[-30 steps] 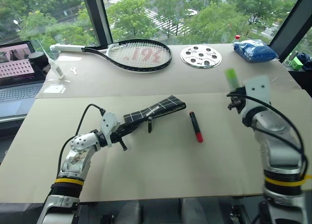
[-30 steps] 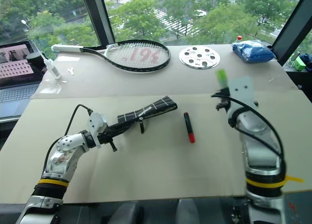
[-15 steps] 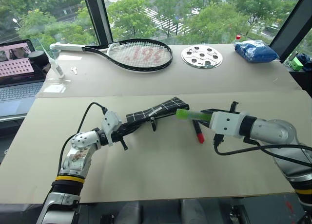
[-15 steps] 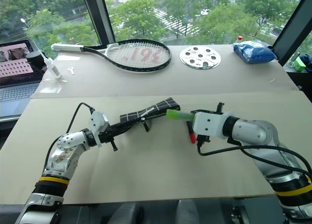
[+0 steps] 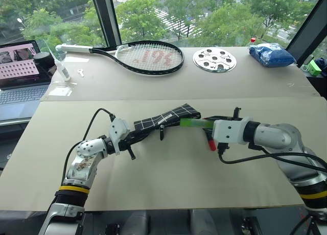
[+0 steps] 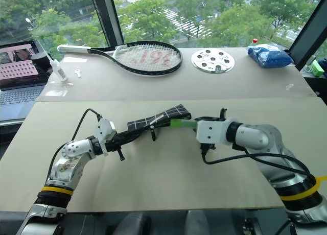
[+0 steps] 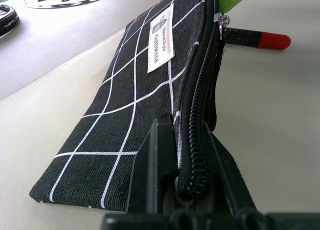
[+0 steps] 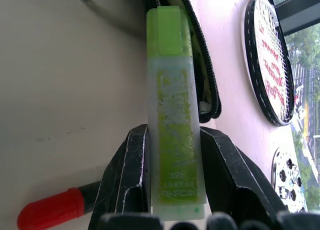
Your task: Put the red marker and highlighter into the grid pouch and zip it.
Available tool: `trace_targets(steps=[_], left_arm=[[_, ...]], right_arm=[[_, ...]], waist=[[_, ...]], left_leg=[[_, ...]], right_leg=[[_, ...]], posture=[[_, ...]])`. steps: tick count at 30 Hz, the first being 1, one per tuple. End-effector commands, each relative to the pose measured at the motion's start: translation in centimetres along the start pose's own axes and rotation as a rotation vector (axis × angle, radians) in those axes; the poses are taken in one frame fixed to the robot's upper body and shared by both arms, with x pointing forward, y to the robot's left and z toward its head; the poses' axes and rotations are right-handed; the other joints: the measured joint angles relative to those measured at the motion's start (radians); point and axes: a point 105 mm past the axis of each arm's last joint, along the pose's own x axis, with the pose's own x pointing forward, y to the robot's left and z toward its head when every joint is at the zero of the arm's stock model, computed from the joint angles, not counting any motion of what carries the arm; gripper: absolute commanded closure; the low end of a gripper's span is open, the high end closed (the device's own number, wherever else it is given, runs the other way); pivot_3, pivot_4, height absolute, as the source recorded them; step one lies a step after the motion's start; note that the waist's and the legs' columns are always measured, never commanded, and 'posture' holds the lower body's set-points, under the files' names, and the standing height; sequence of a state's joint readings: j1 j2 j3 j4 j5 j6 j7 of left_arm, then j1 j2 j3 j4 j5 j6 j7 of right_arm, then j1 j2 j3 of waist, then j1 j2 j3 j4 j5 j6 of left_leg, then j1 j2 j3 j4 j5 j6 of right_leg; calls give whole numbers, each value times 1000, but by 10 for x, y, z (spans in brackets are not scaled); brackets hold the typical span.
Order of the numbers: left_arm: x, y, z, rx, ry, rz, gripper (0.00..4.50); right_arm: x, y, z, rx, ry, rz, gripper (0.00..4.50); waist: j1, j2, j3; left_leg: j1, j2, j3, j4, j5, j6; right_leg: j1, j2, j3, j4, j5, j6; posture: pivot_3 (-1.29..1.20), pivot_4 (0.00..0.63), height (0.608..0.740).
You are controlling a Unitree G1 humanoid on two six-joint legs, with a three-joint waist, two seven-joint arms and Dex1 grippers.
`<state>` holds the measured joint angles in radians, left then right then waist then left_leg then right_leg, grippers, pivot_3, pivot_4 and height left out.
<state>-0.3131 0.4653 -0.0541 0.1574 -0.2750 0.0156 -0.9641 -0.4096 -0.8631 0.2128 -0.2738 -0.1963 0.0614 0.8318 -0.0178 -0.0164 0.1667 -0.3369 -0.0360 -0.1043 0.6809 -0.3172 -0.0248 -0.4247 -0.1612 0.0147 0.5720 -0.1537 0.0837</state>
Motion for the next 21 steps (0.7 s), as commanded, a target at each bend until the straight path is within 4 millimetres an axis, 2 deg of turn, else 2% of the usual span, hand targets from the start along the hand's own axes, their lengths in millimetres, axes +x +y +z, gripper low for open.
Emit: trace_targets(steps=[1,6,12,16,18,21], left_arm=[[2,-3,11,58,-20,-25,4500],[2,-7,7,79,4,-49,4500],[2,-6,7,75,1,-46,4500],[3,-6,8,70,-5,-47,4500],[3,-5,9,69,-9,-45,4500],[3,-3,11,67,-17,-40,4500]], right_arm=[[8,-9,1,-67,16,-7,3468],[27,-14,7,-93,39,-7,3468],[46,5,39,-123,-55,30,3468],[57,18,52,-161,-99,39,3468],[63,19,54,-184,-111,22,3468],[72,10,50,-248,-101,-34,3468]], waist=[[-1,0,0],[-4,0,0],[-1,0,0],[0,0,0],[-1,0,0],[-2,0,0]], left_leg=[[0,0,0,0,0,0],[0,0,0,0,0,0],[0,0,0,0,1,-1],[0,0,0,0,1,-1],[0,0,0,0,1,-1],[0,0,0,0,1,-2]], right_leg=[[0,0,0,0,0,0],[0,1,0,0,0,0],[-1,0,0,0,0,0],[-1,0,0,0,0,0],[-1,0,0,0,0,0],[-1,0,0,1,0,0]], posture=[[0,150,740],[0,150,740],[0,150,740],[0,150,740],[0,150,740],[0,150,740]])
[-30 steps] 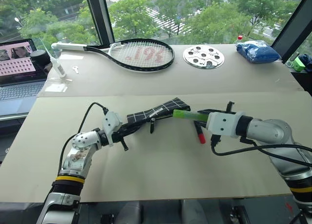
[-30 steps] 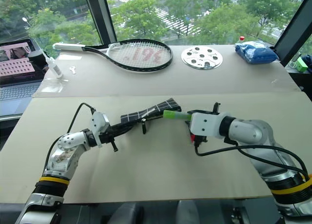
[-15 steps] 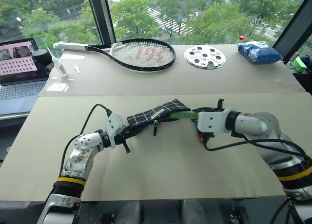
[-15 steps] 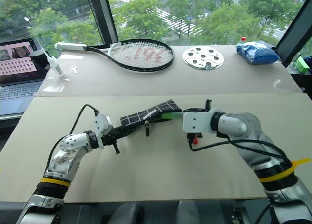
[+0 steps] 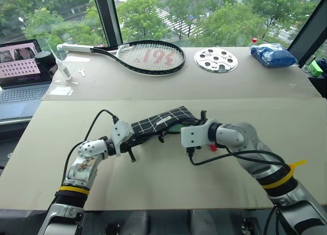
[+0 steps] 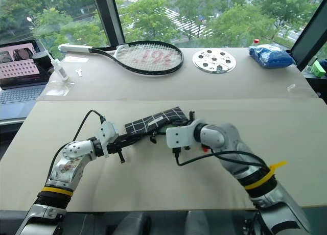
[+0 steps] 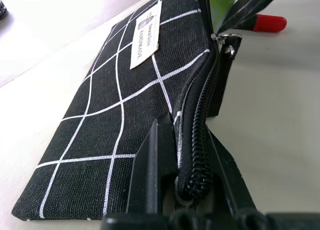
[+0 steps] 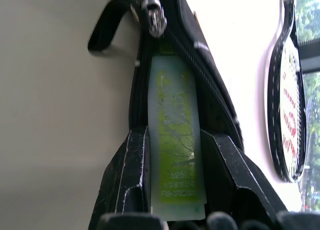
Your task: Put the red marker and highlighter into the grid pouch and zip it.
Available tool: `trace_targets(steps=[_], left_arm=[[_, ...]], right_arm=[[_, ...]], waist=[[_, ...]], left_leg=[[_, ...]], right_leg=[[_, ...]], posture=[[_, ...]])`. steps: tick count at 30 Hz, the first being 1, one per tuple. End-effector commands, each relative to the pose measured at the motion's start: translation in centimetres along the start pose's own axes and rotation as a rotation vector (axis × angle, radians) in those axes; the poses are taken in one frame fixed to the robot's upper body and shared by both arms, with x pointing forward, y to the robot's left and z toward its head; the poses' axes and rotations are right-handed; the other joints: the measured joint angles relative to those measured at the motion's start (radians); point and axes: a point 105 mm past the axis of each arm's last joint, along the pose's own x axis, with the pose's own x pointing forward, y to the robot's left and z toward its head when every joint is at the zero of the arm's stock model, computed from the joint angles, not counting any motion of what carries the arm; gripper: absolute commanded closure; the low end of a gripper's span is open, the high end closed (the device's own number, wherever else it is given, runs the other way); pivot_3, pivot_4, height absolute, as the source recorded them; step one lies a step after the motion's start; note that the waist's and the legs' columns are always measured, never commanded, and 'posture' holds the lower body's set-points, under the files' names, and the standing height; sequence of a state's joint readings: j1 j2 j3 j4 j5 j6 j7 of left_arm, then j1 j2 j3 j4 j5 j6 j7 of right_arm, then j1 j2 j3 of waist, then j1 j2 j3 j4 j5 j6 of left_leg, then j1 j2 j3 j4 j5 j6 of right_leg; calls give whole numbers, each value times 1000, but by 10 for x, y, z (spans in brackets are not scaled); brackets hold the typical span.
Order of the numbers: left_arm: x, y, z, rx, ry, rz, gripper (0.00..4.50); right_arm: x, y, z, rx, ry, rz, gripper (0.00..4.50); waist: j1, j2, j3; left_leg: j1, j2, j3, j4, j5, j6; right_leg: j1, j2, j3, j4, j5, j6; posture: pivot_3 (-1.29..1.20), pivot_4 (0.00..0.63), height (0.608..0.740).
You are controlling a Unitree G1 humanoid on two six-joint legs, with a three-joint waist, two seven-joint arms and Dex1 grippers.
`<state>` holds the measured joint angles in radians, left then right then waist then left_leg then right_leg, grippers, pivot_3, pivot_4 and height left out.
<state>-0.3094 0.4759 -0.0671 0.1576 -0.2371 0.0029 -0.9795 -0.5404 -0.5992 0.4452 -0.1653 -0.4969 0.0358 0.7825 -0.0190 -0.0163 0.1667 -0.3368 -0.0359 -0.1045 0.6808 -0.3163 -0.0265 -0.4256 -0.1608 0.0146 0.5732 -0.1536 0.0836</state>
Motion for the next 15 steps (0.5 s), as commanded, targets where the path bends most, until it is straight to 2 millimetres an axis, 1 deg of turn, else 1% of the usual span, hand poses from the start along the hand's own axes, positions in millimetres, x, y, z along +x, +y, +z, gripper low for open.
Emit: trace_targets(steps=[1,4,5,7,9,10,12,14,15], left_arm=[[3,2,16,34,-56,-13,4500],[4,2,17,35,-59,-16,4500],[4,1,17,35,-60,-17,4500],[4,1,19,35,-63,-19,4500],[4,1,19,35,-65,-19,4500],[3,1,20,34,-67,-16,4500],[2,1,20,29,-69,-10,4500],[0,0,19,22,-71,-3,4500],[0,0,19,18,-71,1,4500]], right_arm=[[9,-18,6,-118,-34,-92,3468],[20,-26,9,-174,-76,-144,3468],[23,-27,10,-168,-94,-151,3468],[26,-28,10,-138,-122,-158,2435],[27,-28,5,-101,-130,-148,1854],[25,-32,-1,-90,-114,-172,1584],[17,-41,-15,-79,-71,-209,870],[7,-50,-26,-9,-52,-240,134],[-1,-52,-31,30,-49,-243,134]], waist=[[-1,0,0],[-4,0,0],[-5,0,0],[-12,0,0],[-14,0,0],[-15,0,0],[-16,0,0],[-18,0,0],[-19,0,0]], left_leg=[[0,0,0,0,0,0],[0,0,0,0,3,-5],[0,0,0,0,3,-5],[0,0,0,-1,3,-6],[0,0,0,-1,4,-7],[0,0,0,-1,4,-7],[0,0,0,0,4,-7],[0,0,0,-1,4,-7],[0,0,0,-1,4,-7]], right_leg=[[0,0,0,0,0,0],[0,0,0,1,0,0],[0,0,0,1,0,0],[-1,0,0,0,0,0],[-1,0,0,0,0,0],[-1,0,0,0,0,0],[0,0,0,-1,0,0],[-1,0,0,0,0,0],[-1,0,0,0,0,0]], posture=[[0,150,740],[0,150,740],[0,150,740],[0,150,740],[0,150,740],[0,150,740],[0,150,740],[0,150,740],[0,150,740]])
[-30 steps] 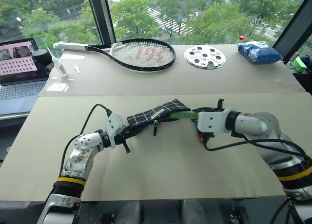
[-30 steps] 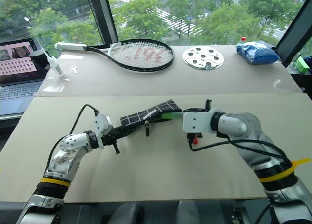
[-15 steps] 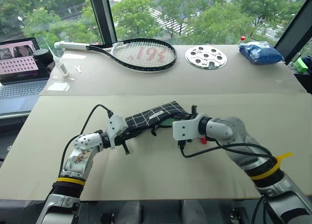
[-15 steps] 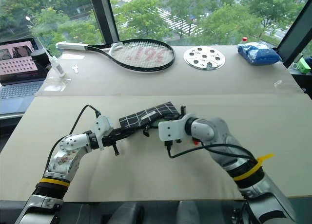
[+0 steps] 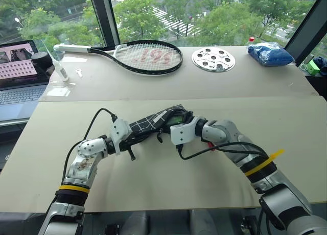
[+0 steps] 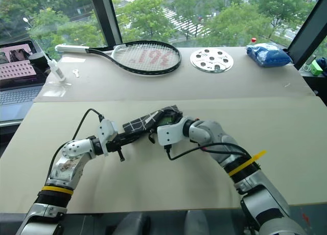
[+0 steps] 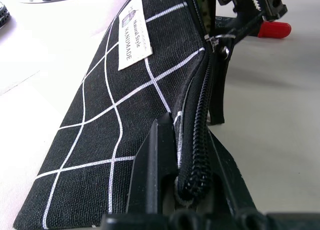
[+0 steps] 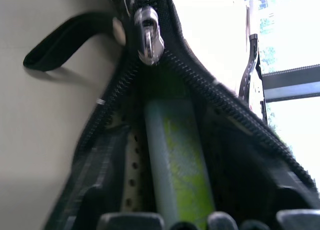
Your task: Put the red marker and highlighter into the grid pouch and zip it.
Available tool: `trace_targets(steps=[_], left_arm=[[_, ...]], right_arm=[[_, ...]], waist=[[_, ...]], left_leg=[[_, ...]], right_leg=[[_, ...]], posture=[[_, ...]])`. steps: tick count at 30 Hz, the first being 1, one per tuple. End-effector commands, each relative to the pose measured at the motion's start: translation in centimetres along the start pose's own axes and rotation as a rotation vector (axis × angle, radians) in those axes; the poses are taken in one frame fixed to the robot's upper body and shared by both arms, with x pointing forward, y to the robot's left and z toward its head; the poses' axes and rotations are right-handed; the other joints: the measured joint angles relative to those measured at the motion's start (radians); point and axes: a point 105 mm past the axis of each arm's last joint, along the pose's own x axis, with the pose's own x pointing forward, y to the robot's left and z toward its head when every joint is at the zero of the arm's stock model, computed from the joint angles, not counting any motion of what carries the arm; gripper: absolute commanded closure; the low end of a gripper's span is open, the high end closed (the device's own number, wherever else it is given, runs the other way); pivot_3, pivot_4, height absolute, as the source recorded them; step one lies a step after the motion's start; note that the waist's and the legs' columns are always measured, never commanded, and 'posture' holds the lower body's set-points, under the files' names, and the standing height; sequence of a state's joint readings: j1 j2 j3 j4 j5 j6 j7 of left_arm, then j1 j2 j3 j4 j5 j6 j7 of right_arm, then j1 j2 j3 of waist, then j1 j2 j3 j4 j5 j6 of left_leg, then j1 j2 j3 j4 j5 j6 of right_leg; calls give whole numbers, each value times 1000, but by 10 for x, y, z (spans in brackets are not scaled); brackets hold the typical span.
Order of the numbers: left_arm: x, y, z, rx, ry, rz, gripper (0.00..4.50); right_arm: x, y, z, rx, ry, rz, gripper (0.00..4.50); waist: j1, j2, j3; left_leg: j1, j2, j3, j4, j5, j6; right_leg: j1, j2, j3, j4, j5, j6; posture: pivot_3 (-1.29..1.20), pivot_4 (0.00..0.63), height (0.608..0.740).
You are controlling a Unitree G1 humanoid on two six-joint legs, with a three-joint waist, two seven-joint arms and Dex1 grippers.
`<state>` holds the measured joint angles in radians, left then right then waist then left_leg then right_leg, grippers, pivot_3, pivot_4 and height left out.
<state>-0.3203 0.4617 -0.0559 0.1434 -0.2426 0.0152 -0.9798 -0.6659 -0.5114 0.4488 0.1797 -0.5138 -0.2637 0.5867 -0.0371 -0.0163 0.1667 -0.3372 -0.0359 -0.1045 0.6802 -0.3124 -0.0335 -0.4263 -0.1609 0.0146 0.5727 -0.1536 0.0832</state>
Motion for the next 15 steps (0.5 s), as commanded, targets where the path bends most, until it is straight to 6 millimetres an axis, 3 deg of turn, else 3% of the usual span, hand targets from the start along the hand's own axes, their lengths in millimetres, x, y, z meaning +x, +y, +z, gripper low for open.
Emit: trace_targets(steps=[1,3,5,8,11,15], left_arm=[[-3,-2,12,14,-46,0,4500],[-5,-2,12,6,-48,10,4500],[-7,-2,13,-6,-54,23,4500],[-9,0,13,-24,-61,38,4500],[-9,3,13,-28,-58,44,4500],[-9,7,13,-29,-59,52,4500]], right_arm=[[-33,-38,-25,96,57,-125,134],[-54,-46,-35,167,77,-150,134],[-84,-53,-44,343,79,-182,134],[-130,-37,-49,682,86,-136,134],[-149,-20,-54,872,154,-137,134],[-154,2,-67,1100,307,-239,134]], waist=[[-1,0,0],[0,0,0],[3,0,0],[13,0,0],[18,0,0],[15,0,0]], left_leg=[[0,0,0,0,0,0],[0,0,0,0,0,1],[0,0,0,0,-2,3],[0,0,0,0,-5,9],[0,1,0,0,-5,10],[1,1,0,2,-5,10]], right_leg=[[0,0,0,0,0,0],[0,0,0,0,0,0],[0,0,0,0,0,0],[1,0,0,-1,0,0],[1,1,0,0,0,0],[2,1,1,3,0,-1]], posture=[[0,150,740],[0,150,740],[0,150,740],[0,150,740],[0,150,740],[0,150,740]])
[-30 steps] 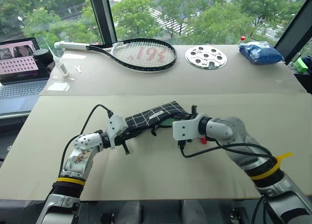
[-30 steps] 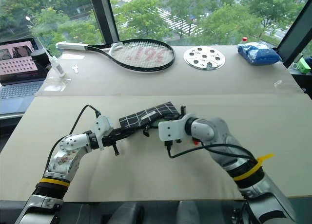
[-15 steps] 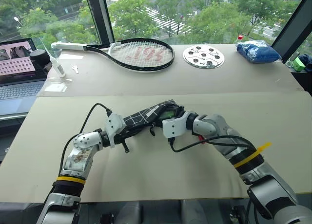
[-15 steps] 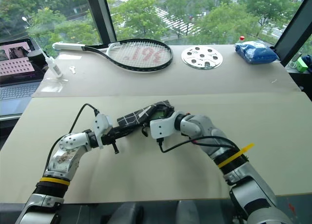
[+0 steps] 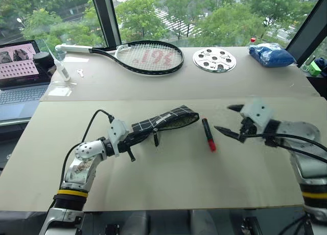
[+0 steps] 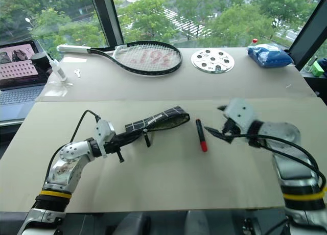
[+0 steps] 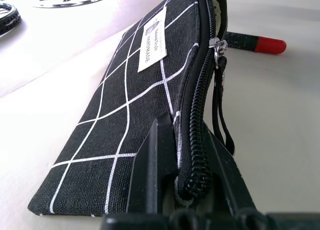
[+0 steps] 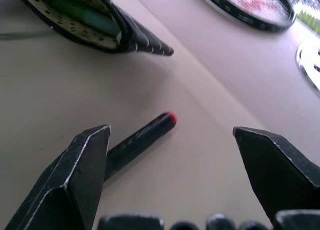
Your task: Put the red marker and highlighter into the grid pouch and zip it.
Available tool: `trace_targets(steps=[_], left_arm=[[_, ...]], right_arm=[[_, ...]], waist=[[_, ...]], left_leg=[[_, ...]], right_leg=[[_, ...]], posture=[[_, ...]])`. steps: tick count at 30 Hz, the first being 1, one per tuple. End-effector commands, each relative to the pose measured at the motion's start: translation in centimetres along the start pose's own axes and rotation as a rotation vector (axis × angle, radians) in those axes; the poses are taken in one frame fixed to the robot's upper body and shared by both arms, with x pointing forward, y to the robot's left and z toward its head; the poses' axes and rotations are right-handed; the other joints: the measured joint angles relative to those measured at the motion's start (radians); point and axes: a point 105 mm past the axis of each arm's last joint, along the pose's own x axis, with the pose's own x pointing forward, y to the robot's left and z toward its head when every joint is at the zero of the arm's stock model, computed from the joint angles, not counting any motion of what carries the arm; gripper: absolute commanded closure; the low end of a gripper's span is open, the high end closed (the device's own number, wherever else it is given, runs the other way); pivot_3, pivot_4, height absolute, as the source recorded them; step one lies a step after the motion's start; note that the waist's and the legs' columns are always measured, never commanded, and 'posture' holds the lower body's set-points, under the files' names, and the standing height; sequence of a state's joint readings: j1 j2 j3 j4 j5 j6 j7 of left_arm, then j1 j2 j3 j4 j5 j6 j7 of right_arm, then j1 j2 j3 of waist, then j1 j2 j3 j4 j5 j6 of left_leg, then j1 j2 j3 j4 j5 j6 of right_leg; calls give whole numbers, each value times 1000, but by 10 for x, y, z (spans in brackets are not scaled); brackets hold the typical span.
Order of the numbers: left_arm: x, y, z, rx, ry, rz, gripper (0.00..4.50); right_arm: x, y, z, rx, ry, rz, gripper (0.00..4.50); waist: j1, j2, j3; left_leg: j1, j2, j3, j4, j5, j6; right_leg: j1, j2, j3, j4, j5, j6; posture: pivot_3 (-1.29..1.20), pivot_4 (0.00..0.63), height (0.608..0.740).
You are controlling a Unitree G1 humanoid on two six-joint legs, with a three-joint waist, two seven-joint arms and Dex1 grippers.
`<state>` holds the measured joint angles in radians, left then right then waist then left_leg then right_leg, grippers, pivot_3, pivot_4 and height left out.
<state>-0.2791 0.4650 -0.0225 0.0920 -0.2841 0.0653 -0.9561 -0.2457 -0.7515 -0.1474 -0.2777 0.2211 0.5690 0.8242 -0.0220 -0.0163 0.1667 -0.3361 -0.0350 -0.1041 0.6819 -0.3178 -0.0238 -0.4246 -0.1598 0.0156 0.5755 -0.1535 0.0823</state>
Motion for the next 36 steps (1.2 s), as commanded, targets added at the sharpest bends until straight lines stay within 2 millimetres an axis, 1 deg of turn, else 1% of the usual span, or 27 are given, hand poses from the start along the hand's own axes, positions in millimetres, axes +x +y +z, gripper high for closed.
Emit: trace_targets(steps=[1,3,4,6,10,12,14,19,21,22,24,26,30,31,32,35,36], left_arm=[[1,6,13,21,-43,8,4500],[1,6,13,20,-46,10,4500],[2,6,13,20,-46,10,4500],[2,6,13,19,-47,9,4500],[4,4,13,18,-52,5,4500],[5,4,13,19,-53,6,4500],[5,4,14,19,-55,9,4500],[4,4,13,16,-55,14,4500],[4,5,13,16,-55,18,4500],[4,5,13,16,-55,18,4500],[4,4,13,16,-56,19,4500],[4,4,13,17,-56,22,4500],[3,4,12,17,-55,23,4500],[3,4,12,17,-55,22,4500],[3,4,12,17,-55,21,4500],[4,3,11,15,-54,18,4500],[5,3,11,14,-55,16,4500]], right_arm=[[-3,1,0,151,34,-105,134],[5,21,2,279,40,-105,134],[8,26,2,319,47,-108,134],[12,29,7,377,47,-126,134],[21,30,3,440,110,-182,134],[25,32,-3,435,148,-201,134],[30,36,-14,432,209,-222,134],[39,47,-33,457,288,-234,134],[43,46,-42,464,313,-268,134],[44,45,-45,466,316,-281,645],[44,42,-49,424,335,-300,1204],[42,38,-51,410,332,-312,1903],[36,27,-46,401,298,-330,3277],[35,22,-44,397,290,-341,3548],[33,18,-42,396,281,-350,3920],[29,6,-34,386,247,-359,3941],[27,4,-27,336,226,-329,3941]], waist=[[2,0,0],[5,0,0],[5,0,0],[6,0,0],[7,0,0],[10,0,0],[9,0,0],[7,0,0],[6,-1,-1],[6,-3,-2],[5,-4,-3],[5,-5,-3],[7,-5,-3],[8,-5,-3],[8,-5,-3],[8,-5,-3],[8,-5,-3]], left_leg=[[0,0,0,0,0,0],[0,0,0,0,0,0],[0,1,-1,0,0,0],[0,0,-1,0,0,-1],[-1,-1,-1,2,1,-1],[-1,-1,-1,1,1,-1],[-1,-1,-2,1,1,-1],[-1,-1,-2,1,1,-1],[0,-1,-1,1,1,-1],[0,-1,-1,1,1,-1],[1,-1,-1,1,1,-1],[1,-1,-1,1,1,-1],[2,-1,-1,1,1,-1],[1,-1,-2,1,1,-1],[1,-1,-2,1,1,-1],[1,-1,-2,1,1,-1],[1,-1,-1,1,1,-1]], right_leg=[[0,0,0,1,0,0],[0,0,0,2,0,0],[-1,1,0,2,0,-1],[-1,0,0,2,0,-1],[-1,-1,0,2,0,0],[-1,0,-1,2,0,0],[-1,-1,-1,2,0,0],[-1,0,-1,2,0,0],[-1,-1,-1,2,0,0],[0,0,-1,2,0,0],[0,0,-1,2,0,0],[1,0,-1,2,0,0],[1,0,-1,2,0,0],[1,-1,-1,2,0,0],[1,-1,-1,2,0,0],[1,-1,-1,2,0,0],[1,-1,-1,2,0,0]], posture=[[0,150,740],[0,150,740],[0,150,740],[0,150,740],[0,150,740],[0,150,740],[0,150,740],[0,150,740],[0,150,740],[0,150,740],[0,150,740],[0,150,740],[0,150,740],[0,150,740],[0,150,740],[0,150,740],[0,150,740]])
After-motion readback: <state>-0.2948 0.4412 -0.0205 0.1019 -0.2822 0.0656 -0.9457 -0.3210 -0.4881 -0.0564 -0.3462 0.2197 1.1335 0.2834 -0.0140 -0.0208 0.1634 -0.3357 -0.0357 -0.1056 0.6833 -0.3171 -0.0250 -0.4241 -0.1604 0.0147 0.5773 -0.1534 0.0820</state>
